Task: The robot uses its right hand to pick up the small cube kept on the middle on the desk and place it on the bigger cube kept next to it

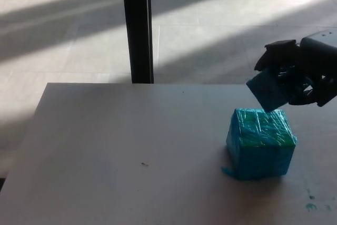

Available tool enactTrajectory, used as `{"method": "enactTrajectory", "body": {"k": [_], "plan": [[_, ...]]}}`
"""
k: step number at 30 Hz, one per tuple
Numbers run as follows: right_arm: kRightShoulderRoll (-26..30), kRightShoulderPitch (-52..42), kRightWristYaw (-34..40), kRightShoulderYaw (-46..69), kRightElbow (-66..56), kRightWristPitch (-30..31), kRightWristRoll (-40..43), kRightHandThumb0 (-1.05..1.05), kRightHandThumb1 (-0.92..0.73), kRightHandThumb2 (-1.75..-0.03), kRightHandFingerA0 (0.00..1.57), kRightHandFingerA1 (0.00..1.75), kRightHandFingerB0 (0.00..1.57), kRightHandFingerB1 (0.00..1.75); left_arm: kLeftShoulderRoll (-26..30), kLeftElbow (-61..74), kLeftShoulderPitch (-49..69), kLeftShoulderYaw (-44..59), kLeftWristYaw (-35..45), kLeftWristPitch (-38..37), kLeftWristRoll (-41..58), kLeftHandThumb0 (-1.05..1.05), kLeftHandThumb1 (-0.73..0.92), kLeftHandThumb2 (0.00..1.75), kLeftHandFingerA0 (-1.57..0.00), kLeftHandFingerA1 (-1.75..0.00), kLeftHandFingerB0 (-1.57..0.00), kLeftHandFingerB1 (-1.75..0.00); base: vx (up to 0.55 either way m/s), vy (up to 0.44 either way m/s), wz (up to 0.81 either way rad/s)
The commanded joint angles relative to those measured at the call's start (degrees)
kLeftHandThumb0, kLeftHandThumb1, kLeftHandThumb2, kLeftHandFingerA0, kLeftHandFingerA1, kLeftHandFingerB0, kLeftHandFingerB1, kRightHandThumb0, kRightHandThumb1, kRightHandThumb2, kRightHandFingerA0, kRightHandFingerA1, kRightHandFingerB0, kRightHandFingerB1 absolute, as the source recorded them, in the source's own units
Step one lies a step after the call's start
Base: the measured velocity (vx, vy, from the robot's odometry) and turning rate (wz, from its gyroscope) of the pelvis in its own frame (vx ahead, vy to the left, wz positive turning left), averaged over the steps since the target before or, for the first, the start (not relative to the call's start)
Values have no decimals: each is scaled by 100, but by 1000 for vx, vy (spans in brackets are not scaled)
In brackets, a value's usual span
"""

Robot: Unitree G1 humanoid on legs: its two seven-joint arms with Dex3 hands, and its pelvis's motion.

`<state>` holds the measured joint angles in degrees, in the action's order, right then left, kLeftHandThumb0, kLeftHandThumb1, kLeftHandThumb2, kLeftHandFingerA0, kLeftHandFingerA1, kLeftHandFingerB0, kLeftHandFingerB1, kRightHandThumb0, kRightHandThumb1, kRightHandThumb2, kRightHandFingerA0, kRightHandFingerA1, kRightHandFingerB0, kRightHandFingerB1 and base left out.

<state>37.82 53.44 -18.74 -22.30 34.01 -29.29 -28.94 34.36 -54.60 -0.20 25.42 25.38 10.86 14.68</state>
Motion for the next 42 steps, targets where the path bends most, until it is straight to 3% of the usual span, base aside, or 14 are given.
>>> {"method": "enactTrajectory", "body": {"k": [1, 7, 12, 16, 17, 25, 28, 35, 36, 37, 39, 40, 41, 42], "plan": [[119, -280, -1243, -167, -551, 316, 159, -17, -63, -83, 86, 153, 85, 115, 156, -21, 41, 22, -7, -29, -8, -83, 82, 65, -37, -46, -27, -36, 0, 0, 0], [142, -346, -1423, -190, -558, 492, 41, -21, -62, -69, 79, 142, 84, 107, 132, 5, 40, 19, -111, 14, -26, -83, 82, 64, -41, -46, -30, -36, 0, 0, 0], [33, -318, -1496, -315, -323, 552, -129, -23, -62, -67, 80, 155, 84, 99, 143, -3, 28, 3, -119, 2, -41, -82, 82, 65, -42, -48, -30, -37, 0, 0, 0], [-72, -345, -1467, -363, -229, 664, -219, -22, -64, -70, 75, 147, 82, 104, 150, 17, 13, -3, -102, 69, -27, -81, 82, 65, -41, -47, -29, -36, 0, 0, 0], [-160, -344, -1308, -355, -97, 556, -200, -23, -63, -68, 79, 139, 83, 93, 155, -36, -2, -6, -95, 26, -35, -82, 82, 65, -41, -47, -29, -36, 0, 0, 0], [-574, -159, -902, -386, 372, 740, -420, -26, -61, -71, 83, 151, 85, 95, 186, -120, -42, -42, -88, -25, -67, -84, 82, 65, -40, -45, -29, -35, 0, 0, 0], [-673, -109, -868, -377, 416, 925, -476, -23, -63, -75, 86, 140, 87, 85, 187, -135, -52, -27, -91, -23, -35, -83, 81, 64, -43, -48, -30, -36, 0, 0, 0], [-779, -118, -558, -391, 479, 936, -624, -25, -77, -65, 71, 153, 71, 53, 187, -259, -126, 36, -115, 5, 29, -83, 80, 64, -42, -47, -31, -36, 0, 0, 0], [-746, -168, -657, -342, 320, 989, -568, -38, -76, -63, 69, 100, 37, 37, 203, -299, -135, 7, -78, -18, 0, -85, 81, 65, -41, -47, -31, -36, 0, 0, 0], [-720, -186, -693, -346, 236, 1021, -591, -44, -74, -61, 54, 73, 23, 34, 201, -264, -119, 15, -67, -6, 12, -85, 81, 65, -42, -49, -31, -36, 0, 0, 0], [-705, -181, -715, -334, 180, 1053, -609, -44, -74, -61, 54, 73, 23, 34, 202, -241, -131, 21, -64, 6, 21, -85, 81, 65, -42, -49, -31, -36, 0, 0, 0], [-675, -169, -760, -401, 75, 1177, -754, -53, -64, -62, 21, 45, 11, 22, 213, -227, -122, -1, -36, 13, 5, -84, 82, 65, -41, -47, -30, -36, 0, 0, 0], [-634, -164, -754, -454, 10, 1209, -869, -59, -41, -84, 0, 41, 1, 29, 228, -216, -134, -4, -38, 39, 3, -85, 81, 64, -41, -46, -30, -35, 0, 0, 0], [-577, -157, -768, -540, -104, 1276, -1043, -78, -44, -79, 0, 11, 0, 12, 232, -227, -131, -13, -25, 5, -7, -84, 82, 65, -41, -46, -30, -36, 0, 0, 0]]}}
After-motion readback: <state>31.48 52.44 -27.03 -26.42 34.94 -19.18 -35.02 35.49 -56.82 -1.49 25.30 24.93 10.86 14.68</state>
